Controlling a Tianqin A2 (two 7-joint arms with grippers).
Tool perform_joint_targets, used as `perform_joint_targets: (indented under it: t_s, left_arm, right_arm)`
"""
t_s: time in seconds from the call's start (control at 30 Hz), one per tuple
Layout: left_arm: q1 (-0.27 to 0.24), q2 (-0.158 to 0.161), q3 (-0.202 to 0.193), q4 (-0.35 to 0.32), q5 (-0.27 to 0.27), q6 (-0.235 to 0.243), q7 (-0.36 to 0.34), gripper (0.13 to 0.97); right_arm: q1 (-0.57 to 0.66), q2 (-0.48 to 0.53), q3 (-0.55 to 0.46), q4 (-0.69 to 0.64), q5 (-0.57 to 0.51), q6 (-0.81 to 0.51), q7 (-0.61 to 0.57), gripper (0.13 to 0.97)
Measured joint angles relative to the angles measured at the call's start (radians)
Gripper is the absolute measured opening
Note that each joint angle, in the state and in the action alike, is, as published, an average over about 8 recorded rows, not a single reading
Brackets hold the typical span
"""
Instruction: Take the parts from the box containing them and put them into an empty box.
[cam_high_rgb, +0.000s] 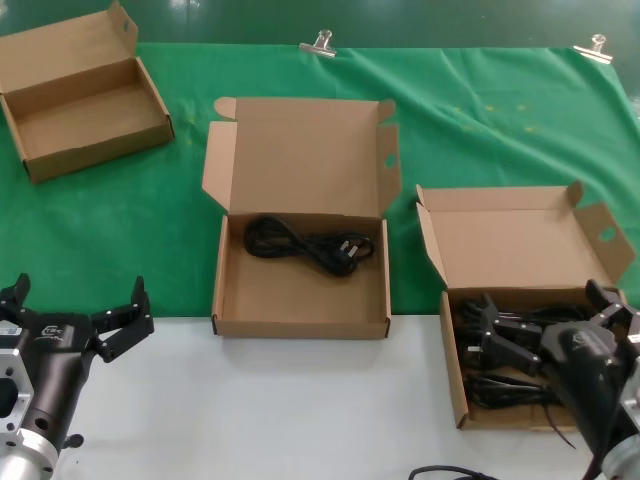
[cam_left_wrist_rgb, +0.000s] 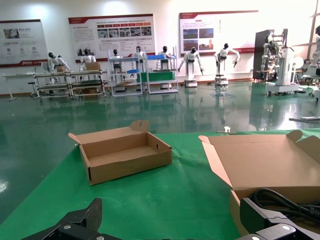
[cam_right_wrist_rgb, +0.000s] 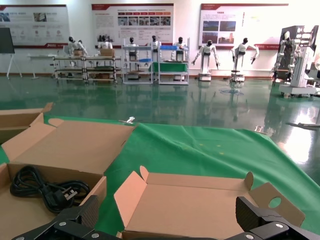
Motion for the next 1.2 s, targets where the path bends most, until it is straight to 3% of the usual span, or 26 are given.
perform_joint_targets:
  t_s: [1.2]
  left_arm:
    - [0.000, 0.000, 0.000, 0.000, 0.000, 0.000, 0.000, 0.966]
  right_arm:
    - [0.000, 0.000, 0.000, 0.000, 0.000, 0.000, 0.000, 0.966]
